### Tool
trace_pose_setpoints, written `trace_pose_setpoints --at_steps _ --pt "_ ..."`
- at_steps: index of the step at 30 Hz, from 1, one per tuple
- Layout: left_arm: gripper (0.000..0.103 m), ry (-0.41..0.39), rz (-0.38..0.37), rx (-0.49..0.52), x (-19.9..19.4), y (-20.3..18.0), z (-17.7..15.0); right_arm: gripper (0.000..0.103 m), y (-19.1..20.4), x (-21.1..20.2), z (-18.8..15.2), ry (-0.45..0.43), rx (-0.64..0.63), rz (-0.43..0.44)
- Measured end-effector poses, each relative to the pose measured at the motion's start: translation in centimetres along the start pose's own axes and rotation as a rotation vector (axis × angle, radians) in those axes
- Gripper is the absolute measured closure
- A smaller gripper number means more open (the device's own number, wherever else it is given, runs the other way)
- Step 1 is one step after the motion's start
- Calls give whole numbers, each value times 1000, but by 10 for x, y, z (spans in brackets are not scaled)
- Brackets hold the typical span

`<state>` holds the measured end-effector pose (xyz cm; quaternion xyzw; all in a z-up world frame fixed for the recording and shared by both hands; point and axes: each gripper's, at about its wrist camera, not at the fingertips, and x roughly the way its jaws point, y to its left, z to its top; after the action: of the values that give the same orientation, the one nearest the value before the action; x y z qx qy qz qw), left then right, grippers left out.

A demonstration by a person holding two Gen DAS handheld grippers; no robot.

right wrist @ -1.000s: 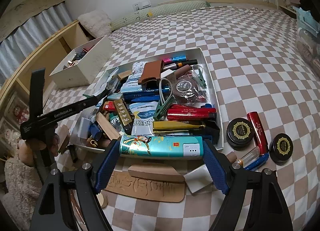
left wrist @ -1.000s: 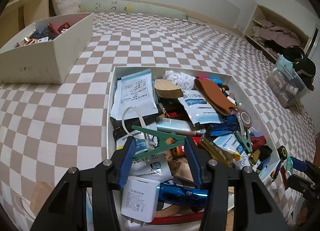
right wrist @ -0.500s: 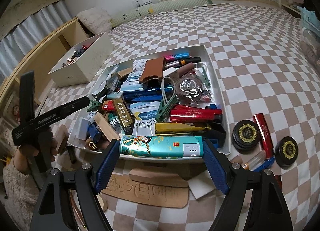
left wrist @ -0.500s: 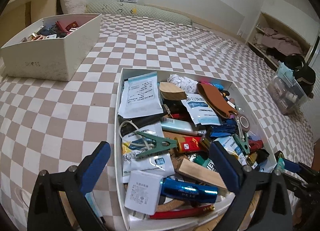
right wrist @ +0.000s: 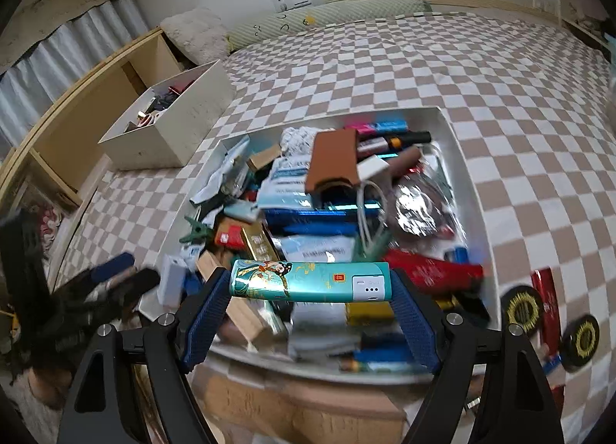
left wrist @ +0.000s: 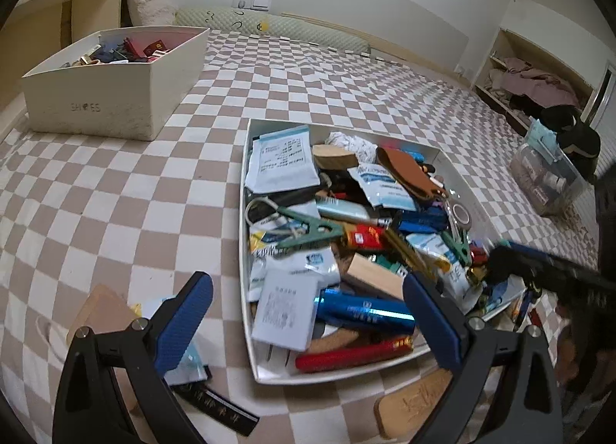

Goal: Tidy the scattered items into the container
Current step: 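Lower the clothespin into the box and open the left gripper while the right lowers the lighter, then open the right gripper to release the teal lighter into the box, then withdraw both open grippers from the box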

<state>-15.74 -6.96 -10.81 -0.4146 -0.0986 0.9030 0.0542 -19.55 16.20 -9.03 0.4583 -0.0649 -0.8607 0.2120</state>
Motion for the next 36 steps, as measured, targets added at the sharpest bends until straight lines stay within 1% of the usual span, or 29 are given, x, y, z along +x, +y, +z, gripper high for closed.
trace_pose_setpoints --at_steps 6,12,13,14,17,29,31,36 --pt "3 11 -18 -16 -6 2 -12 21 7 17 12 7 -4 -9" --pt "3 14 -11 -32 -7 6 -16 20 9 31 19 5 14 0" --pt "3 13 -10 -34 -8 7 -17 7 8 32 18 -1 21 -8" --pt "3 13 -10 -36 -8 8 -17 0 7 32 18 -11 26 -13" --pt "3 12 -6 -35 -10 7 -18 0 7 28 15 -38 27 -18" --pt "3 -13 16 -20 -27 -2 -17 0 7 7 12 -67 8 -24" --pt "0 -22 26 -20 -32 -4 -17 0 8 2 10 -76 0 -25" --pt "0 -31 38 -18 -42 -9 -16 0 7 -14 5 -112 -7 -32"
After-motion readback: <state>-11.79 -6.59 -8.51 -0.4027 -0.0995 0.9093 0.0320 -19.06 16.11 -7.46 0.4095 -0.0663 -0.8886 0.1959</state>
